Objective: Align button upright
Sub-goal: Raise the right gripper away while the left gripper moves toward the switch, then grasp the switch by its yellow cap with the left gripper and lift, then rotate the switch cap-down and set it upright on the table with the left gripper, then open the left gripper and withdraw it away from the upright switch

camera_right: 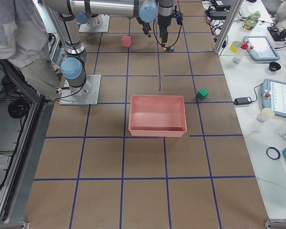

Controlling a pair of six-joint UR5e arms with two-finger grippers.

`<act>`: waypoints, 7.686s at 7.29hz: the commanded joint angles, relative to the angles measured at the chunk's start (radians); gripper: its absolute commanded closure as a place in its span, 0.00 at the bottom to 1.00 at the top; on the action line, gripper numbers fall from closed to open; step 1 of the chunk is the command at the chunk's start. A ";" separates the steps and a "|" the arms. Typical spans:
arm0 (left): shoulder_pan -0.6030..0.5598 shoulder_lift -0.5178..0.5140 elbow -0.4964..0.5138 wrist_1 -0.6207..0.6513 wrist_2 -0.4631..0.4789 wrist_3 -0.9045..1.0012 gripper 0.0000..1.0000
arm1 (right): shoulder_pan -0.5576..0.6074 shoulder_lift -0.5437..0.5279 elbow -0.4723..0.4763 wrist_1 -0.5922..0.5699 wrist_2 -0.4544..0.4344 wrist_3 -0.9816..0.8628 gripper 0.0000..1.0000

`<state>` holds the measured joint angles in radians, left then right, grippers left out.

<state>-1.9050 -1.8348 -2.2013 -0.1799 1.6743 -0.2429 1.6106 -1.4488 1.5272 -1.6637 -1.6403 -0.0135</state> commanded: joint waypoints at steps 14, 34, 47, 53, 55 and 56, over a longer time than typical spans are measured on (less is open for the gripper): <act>-0.118 -0.434 0.241 0.408 0.165 -0.085 0.34 | -0.001 -0.070 0.010 0.033 0.060 0.001 0.00; 0.155 -0.274 0.712 -1.155 -0.636 -0.858 1.00 | -0.003 -0.068 0.011 0.035 0.053 -0.016 0.00; 0.176 -0.307 0.646 -1.089 -0.697 -0.782 0.09 | -0.001 -0.068 0.011 0.036 0.051 -0.014 0.00; 0.325 0.024 0.673 -1.236 -0.235 0.072 0.00 | -0.001 -0.068 0.011 0.036 0.051 -0.016 0.00; 0.337 0.151 0.669 -1.364 -0.073 0.344 0.00 | -0.001 -0.068 0.011 0.036 0.051 -0.016 0.00; 0.336 0.207 0.666 -1.374 -0.065 0.425 0.00 | -0.001 -0.068 0.011 0.036 0.051 -0.016 0.00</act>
<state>-1.5717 -1.7033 -1.5315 -1.5171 1.5622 0.0448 1.6091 -1.5172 1.5385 -1.6276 -1.5892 -0.0292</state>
